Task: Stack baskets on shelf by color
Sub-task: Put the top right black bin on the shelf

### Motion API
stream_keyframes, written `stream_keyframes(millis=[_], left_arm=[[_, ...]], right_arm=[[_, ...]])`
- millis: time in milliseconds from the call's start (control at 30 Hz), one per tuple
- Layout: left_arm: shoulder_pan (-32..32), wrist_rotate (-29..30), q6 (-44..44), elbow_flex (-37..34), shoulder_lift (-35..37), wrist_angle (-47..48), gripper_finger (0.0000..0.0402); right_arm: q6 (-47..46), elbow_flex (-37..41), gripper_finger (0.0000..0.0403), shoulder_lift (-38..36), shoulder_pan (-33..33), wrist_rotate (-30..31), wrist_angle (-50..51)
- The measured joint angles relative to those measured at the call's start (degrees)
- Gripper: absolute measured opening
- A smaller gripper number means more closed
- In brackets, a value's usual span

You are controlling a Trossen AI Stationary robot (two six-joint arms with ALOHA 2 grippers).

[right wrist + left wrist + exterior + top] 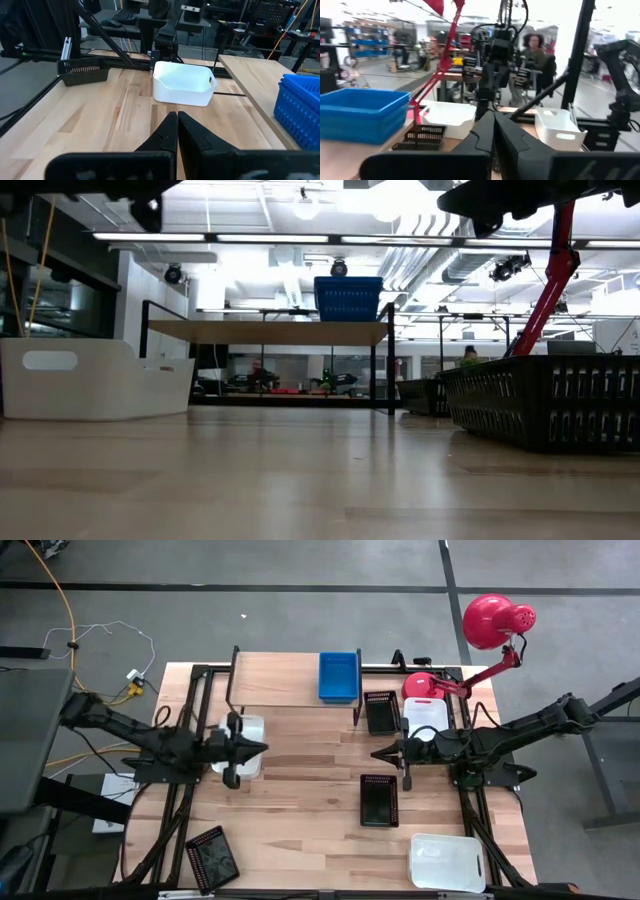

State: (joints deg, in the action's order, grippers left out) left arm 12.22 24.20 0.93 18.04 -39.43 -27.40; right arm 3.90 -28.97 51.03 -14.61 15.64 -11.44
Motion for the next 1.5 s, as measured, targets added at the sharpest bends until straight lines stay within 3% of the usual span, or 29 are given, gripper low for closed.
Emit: stream_keyframes(millis=[133,767,967,1100,1267,1367,1500], left_arm=[[2.8,3.7,0.0,-1.6,1.9,0.2,0.0],[5.6,-0.6,0.0,-1.6,1.5,0.6,0.0],[7.8,-0.5,0.9,-1.6,-0.7,0.6,0.0],[8.7,1.7,2.1,-1.6,-2.8,0.6,0.0],[9.0,4.4,3.0,-1.6,-5.0,-0.1,0.0],[9.0,6.0,2.6,-1.6,-5.7,-1.1,0.0],[8.9,6.5,2.4,-1.6,-6.1,-1.6,0.0]], right_arm=[[-1.1,0.0,0.0,0.0,0.0,0.2,-0.1],[-1.0,0.0,0.0,0.0,0.0,-2.3,-7.0],[-2.5,-0.1,0.0001,0.0,0.0,3.4,-6.8],[-6.9,-3.6,0.0028,0.0,0.0,6.9,4.7],[-15.6,-10.0,0.0109,2.0,1.1,11.7,29.0],[-18.9,-10.8,0.0156,4.8,4.3,10.6,38.0],[-16.2,-9.7,0.0193,10.0,10.3,6.1,40.9]])
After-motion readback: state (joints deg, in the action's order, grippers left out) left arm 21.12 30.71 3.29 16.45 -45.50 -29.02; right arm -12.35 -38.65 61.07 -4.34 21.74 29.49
